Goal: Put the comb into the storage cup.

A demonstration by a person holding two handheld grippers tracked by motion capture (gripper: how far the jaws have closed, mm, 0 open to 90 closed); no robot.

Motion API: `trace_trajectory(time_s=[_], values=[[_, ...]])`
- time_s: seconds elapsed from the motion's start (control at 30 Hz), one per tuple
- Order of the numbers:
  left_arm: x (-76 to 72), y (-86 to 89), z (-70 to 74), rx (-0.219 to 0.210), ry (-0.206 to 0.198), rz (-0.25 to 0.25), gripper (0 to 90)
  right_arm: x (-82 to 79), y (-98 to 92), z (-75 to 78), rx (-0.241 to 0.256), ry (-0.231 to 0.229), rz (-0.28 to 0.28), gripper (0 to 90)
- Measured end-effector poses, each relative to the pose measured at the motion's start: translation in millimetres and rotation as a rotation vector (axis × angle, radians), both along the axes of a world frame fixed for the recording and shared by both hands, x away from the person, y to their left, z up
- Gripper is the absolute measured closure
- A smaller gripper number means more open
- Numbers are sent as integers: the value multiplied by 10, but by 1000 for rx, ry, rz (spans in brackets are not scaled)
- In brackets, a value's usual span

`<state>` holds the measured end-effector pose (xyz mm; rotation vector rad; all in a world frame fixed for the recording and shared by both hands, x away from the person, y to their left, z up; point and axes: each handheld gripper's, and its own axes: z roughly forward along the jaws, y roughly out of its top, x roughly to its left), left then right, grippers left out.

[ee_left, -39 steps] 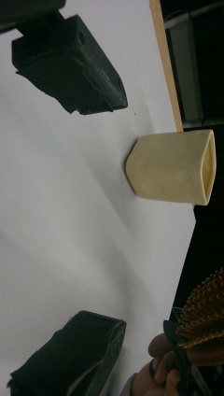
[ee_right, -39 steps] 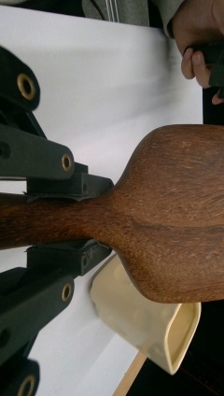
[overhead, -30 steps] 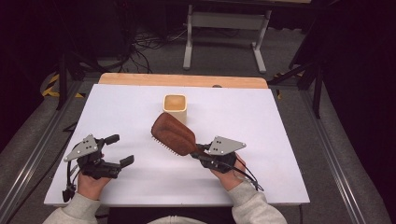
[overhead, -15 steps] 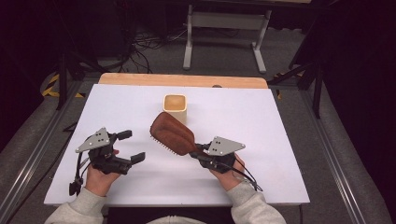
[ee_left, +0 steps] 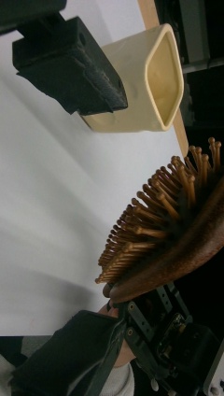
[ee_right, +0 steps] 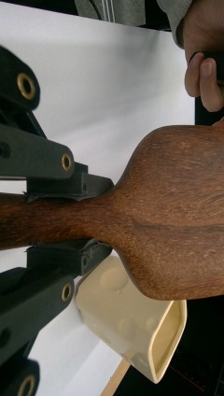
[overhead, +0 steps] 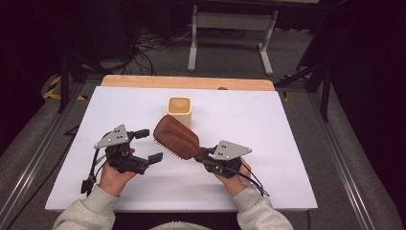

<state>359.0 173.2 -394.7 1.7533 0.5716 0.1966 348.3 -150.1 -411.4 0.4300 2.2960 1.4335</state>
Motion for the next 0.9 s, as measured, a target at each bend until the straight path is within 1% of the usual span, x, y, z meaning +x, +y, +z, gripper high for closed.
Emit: trace_trajectory(time_s=[0.17, 0.2, 0.27, 0.33, 0.5, 0.57, 0.6, 0.63, 0.67, 0.7, 0.77, 0.8, 0.83, 0.9], values=[[27, -76, 25, 15, 11, -4, 18, -1, -2, 0, 1, 0, -2, 720], [32, -103, 26, 18, 19, -5, 18, -1, -2, -1, 0, -1, -2, 720], [50, -166, 30, 33, 21, -16, 18, -1, -1, -2, -1, -1, -1, 720], [58, -206, 31, 22, 34, -18, 19, -5, 5, -5, -5, -5, -4, 720], [86, -294, 47, 28, 48, -33, 26, -10, 19, -12, -12, -11, -4, 720], [96, -329, 53, 34, 48, -43, 38, -12, 25, -17, -17, -13, -3, 720], [95, -349, 54, 31, 56, -47, 48, -13, 29, -19, -17, -14, -4, 719], [99, -367, 56, 42, 56, -47, 50, -13, 31, -21, -20, -16, -3, 719], [99, -367, 56, 42, 56, -47, 63, -16, 36, -24, -24, -23, -5, 720], [101, -386, 57, 50, 57, -37, 85, -17, 37, -24, -25, -26, -4, 719], [102, -387, 59, 52, 58, -30, 120, -18, 37, -24, -25, -25, -3, 719], [110, -383, 60, 43, 77, -30, 120, -21, 38, -24, -30, -29, -6, 719], [116, -382, 60, 40, 78, -32, 154, -20, 38, -29, -36, -37, -14, 719], [118, -382, 64, 35, 96, -28, 187, -16, 37, -35, -38, -38, -18, 719]])
